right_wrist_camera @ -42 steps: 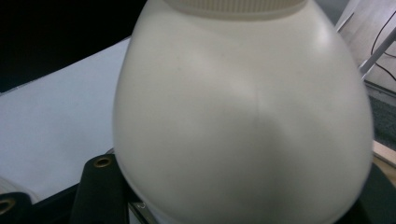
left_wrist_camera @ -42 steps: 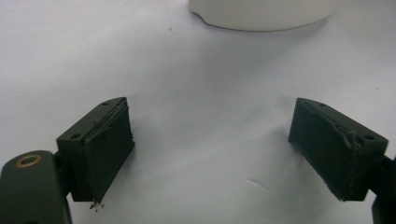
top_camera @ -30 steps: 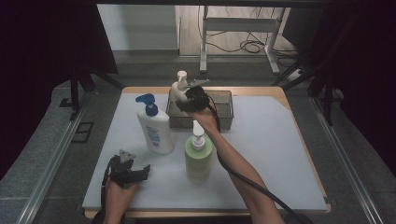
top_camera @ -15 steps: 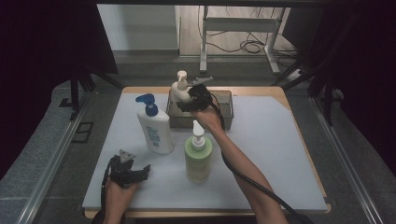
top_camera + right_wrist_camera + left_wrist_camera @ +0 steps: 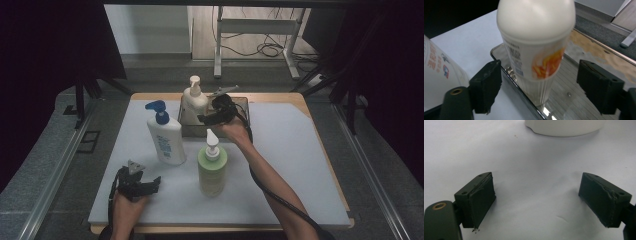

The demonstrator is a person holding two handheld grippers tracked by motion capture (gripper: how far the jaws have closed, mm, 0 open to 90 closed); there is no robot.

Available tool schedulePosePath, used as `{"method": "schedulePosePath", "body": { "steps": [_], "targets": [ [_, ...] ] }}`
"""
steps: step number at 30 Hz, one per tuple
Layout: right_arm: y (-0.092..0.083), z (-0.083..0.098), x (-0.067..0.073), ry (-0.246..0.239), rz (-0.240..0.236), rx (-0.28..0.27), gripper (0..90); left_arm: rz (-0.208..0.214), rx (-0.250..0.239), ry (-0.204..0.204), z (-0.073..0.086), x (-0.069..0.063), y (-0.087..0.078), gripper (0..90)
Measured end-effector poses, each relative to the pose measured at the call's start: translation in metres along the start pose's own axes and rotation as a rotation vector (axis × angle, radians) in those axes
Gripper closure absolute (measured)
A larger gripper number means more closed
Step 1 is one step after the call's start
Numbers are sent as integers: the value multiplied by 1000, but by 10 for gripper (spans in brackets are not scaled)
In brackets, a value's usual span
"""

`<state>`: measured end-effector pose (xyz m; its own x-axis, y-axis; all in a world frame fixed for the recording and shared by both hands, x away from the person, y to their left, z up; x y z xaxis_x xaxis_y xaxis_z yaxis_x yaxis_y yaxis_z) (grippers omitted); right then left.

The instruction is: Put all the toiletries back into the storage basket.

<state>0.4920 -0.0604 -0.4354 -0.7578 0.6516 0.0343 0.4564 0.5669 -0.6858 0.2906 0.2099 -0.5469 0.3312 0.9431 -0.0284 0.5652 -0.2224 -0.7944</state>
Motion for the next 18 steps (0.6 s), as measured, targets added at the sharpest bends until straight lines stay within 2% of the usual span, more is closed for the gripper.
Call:
{"method": "schedulePosePath", "body": {
  "steps": [9,13,18],
  "targets": [
    [-9,15,-11,16,-14,21,455,0,0,0,0,0,0,129],
    [-7,22,-19,33,-3,55,604,0,0,0,0,0,0,129],
    [0,25,-23,42,4,64,738,0,1,0,0,0,0,129]
  ]
}}
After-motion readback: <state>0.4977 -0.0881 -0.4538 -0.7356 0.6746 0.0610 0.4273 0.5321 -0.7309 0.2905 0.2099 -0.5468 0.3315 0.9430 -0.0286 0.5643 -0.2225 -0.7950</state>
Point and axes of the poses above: each handheld gripper's, and its own axes: y roughly forward along the jaws, z roughly out of its underside, x roughly to its left, the point moved 3 cm from there along y, roughly forward along the jaws, and after that the axes turned 6 degrees about x, right-handed, at the moved point
